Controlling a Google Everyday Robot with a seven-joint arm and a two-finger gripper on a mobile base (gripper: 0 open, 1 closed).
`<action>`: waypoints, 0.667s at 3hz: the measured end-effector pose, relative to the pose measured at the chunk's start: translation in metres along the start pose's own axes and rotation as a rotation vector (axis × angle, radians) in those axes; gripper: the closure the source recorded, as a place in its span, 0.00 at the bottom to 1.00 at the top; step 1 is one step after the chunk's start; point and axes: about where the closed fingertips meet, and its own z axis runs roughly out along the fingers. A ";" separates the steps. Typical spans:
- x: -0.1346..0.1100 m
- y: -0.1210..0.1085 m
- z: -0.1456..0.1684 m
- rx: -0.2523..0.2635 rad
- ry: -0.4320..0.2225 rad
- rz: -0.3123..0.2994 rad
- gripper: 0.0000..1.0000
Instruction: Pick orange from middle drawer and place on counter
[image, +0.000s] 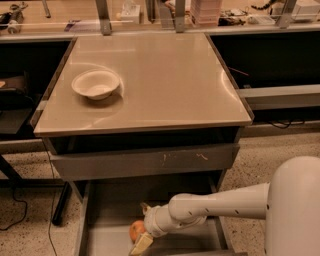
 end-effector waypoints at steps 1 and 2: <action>0.003 0.003 0.007 -0.013 -0.004 0.003 0.00; 0.005 0.003 0.010 -0.017 -0.004 0.011 0.00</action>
Offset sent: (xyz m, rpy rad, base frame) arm -0.0036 0.0045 -0.0181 0.0075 0.0344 -0.0089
